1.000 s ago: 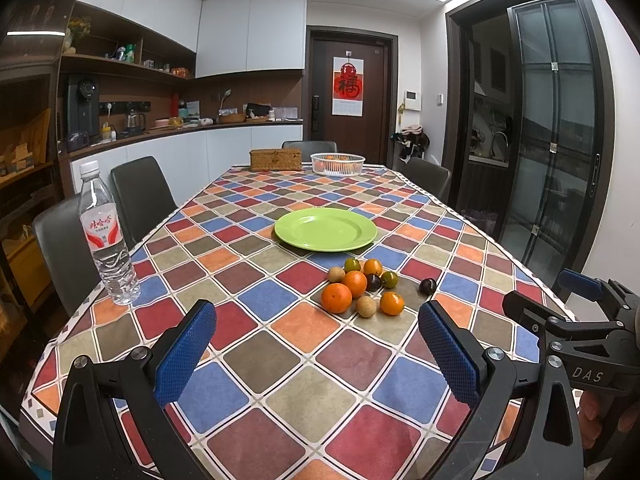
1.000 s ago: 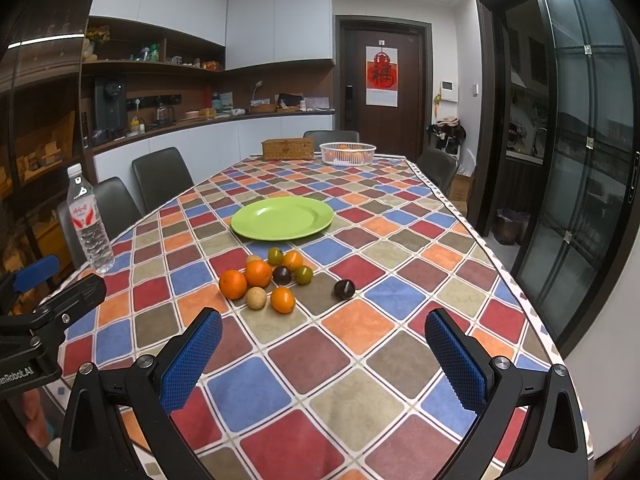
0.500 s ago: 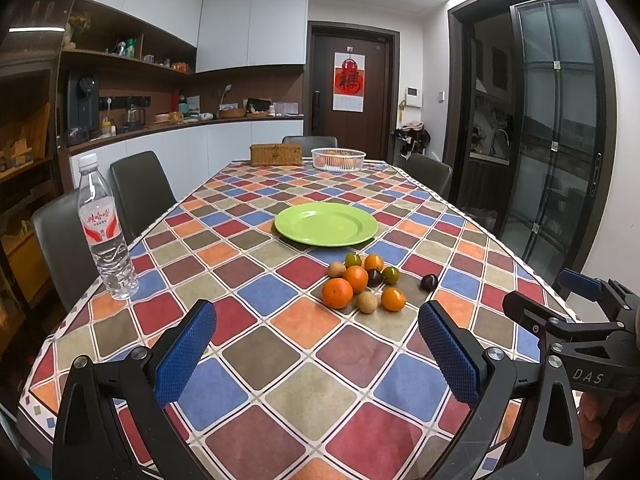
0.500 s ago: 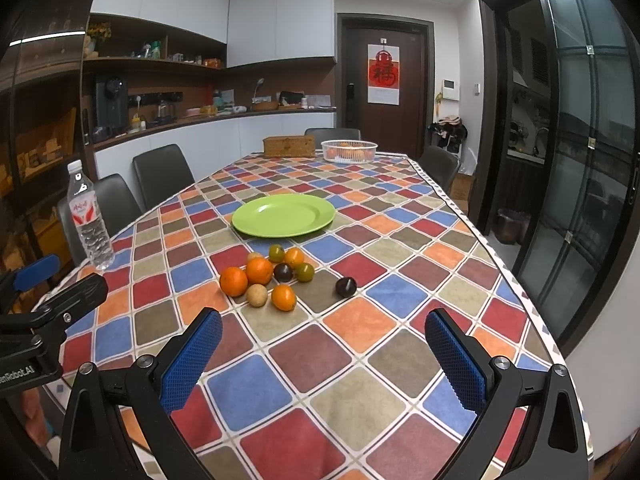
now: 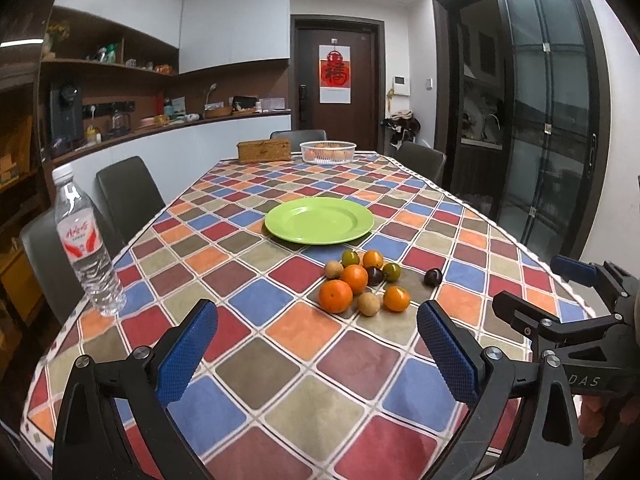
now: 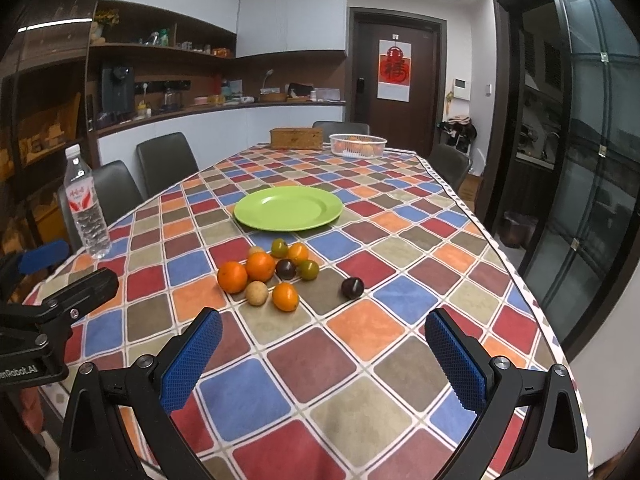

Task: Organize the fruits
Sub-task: 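Move both tools forward toward the fruit cluster, then grasp the large orange with the left tool while the right tool grasps a small tangerine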

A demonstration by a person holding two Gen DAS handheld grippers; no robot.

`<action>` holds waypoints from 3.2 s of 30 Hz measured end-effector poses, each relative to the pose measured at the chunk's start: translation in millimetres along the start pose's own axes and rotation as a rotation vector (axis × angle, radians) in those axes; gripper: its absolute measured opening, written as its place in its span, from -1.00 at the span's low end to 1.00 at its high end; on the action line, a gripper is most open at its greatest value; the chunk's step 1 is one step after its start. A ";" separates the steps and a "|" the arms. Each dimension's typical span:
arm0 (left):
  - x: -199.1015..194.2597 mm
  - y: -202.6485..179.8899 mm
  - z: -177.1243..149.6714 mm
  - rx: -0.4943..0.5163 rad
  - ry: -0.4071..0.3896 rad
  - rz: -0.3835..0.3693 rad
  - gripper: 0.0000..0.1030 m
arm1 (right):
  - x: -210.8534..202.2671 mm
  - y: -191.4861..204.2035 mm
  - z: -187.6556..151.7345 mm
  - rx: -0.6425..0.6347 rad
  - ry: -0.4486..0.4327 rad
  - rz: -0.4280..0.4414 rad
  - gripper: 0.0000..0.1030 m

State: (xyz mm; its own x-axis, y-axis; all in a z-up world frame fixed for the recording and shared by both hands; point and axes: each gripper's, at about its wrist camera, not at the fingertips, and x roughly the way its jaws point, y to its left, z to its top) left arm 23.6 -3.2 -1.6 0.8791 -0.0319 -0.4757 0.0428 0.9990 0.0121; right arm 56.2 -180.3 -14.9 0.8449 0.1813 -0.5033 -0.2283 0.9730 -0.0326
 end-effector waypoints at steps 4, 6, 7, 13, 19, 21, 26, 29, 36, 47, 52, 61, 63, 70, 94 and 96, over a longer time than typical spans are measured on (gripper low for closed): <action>14.8 2.1 3.7 0.017 0.012 -0.010 0.85 | 14.3 2.6 2.8 -0.018 0.010 0.008 0.98; 23.3 3.5 6.7 0.023 0.014 -0.014 0.81 | 22.1 3.1 4.9 -0.022 0.015 0.014 0.97; 25.3 4.3 6.5 0.026 0.016 -0.016 0.78 | 25.6 3.2 5.9 -0.023 0.019 0.018 0.96; 52.2 7.5 8.3 0.064 0.051 -0.040 0.60 | 49.0 9.6 10.5 -0.039 0.052 0.036 0.79; 80.4 7.1 6.0 0.113 0.092 -0.072 0.43 | 74.3 15.8 10.6 -0.056 0.103 0.061 0.61; 88.8 6.9 5.0 0.131 0.108 -0.087 0.37 | 83.1 17.3 10.4 -0.064 0.121 0.069 0.55; 110.8 6.0 3.6 0.170 0.151 -0.136 0.24 | 102.2 20.9 8.3 -0.078 0.162 0.083 0.42; 123.0 3.6 1.5 0.199 0.178 -0.155 0.17 | 111.8 22.7 6.4 -0.086 0.186 0.090 0.35; 152.0 0.3 -4.0 0.249 0.245 -0.186 0.08 | 133.0 23.1 3.2 -0.090 0.235 0.105 0.18; 174.1 -1.5 -6.2 0.283 0.276 -0.203 0.03 | 155.2 26.4 0.1 -0.090 0.279 0.141 -0.06; 182.2 -1.4 -5.4 0.270 0.290 -0.215 -0.01 | 161.5 26.7 -0.1 -0.088 0.292 0.152 -0.10; 189.9 -3.1 -4.1 0.253 0.310 -0.236 -0.20 | 171.9 26.4 -0.9 -0.076 0.319 0.192 -0.25; 190.4 -3.6 -3.9 0.245 0.312 -0.235 -0.20 | 173.9 26.1 -0.8 -0.068 0.325 0.200 -0.26; 185.9 -1.6 -1.9 0.202 0.319 -0.222 -0.22 | 175.2 25.7 0.7 -0.060 0.334 0.226 -0.39; 146.3 4.2 62.6 0.078 0.190 -0.166 -0.22 | 137.8 11.9 67.6 -0.037 0.178 0.273 -0.39; 149.9 4.9 71.4 0.074 0.183 -0.162 -0.22 | 141.1 11.3 77.6 -0.043 0.164 0.276 -0.39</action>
State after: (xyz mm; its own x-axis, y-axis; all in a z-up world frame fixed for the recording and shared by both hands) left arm 189.5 -5.3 -10.0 0.7578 -0.1784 -0.6277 0.2163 0.9762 -0.0163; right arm 210.4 -132.6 -19.3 0.6594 0.4090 -0.6307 -0.4612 0.8827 0.0902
